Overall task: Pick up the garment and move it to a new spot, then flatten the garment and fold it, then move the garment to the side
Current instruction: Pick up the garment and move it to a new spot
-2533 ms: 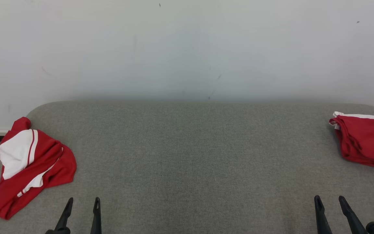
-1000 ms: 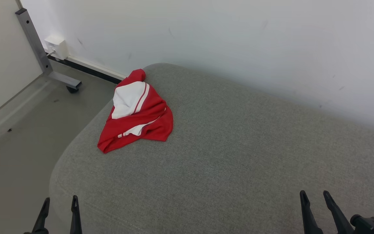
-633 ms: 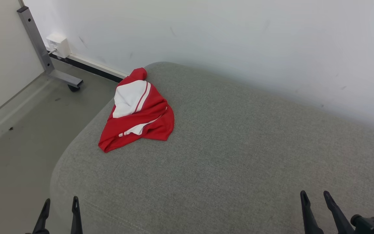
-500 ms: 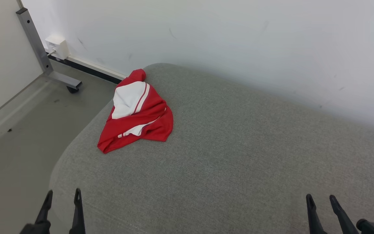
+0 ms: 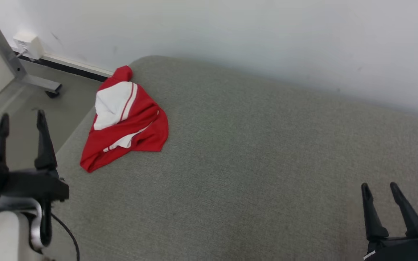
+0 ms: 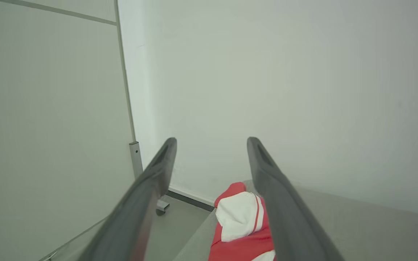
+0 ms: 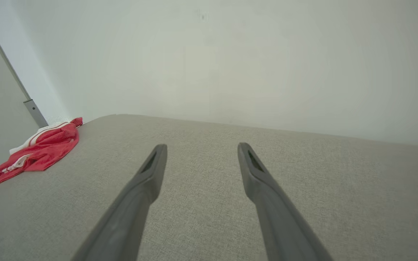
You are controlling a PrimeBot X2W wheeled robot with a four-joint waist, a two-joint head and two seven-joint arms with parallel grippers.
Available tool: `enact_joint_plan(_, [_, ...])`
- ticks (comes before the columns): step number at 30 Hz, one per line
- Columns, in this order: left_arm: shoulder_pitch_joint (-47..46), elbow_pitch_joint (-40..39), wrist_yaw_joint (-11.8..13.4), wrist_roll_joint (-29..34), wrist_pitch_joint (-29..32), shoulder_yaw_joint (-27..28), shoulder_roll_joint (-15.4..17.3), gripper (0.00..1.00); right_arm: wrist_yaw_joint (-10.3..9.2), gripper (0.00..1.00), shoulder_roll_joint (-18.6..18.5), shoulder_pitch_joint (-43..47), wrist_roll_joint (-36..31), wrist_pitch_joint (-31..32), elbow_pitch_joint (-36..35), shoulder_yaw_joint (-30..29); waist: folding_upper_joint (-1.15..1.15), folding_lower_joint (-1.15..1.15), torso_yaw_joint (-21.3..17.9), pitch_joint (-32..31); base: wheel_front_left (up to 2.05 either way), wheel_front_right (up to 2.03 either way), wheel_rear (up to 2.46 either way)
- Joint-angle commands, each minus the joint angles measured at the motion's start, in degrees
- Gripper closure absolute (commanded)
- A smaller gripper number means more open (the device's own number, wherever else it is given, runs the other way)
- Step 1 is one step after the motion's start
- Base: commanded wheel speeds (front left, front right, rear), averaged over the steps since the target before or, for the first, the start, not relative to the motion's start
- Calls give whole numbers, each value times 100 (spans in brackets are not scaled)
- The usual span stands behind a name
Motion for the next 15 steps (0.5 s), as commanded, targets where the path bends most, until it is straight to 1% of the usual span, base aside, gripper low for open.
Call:
enact_joint_plan(1, [-253,33,-6,-39,20,38,39,0,7,0,-70,-100,-43,24,-74,-50,-1,-1,-881,912,0,0,0])
enact_joint_plan(8, [-1402,428,27,-205,134,200,321,0,7,0,-209,-349,-119,70,-424,-343,-1,-1,-1538,1766,0,0,0])
enact_joint_plan(10, [-1707,592,-1,-232,147,203,378,0,7,0,-237,-405,-147,65,-506,-453,-1,-1,-1652,1963,0,0,0])
enact_joint_plan(11, [-1707,592,-1,-232,147,203,378,0,7,0,-237,-405,-147,65,-506,-453,-1,-1,-1652,1963,0,0,0])
enact_joint_plan(15, [-2237,1023,-42,-235,167,208,559,0,7,0,-242,-519,-166,77,-696,-581,-1,-1,-1836,2321,0,0,0])
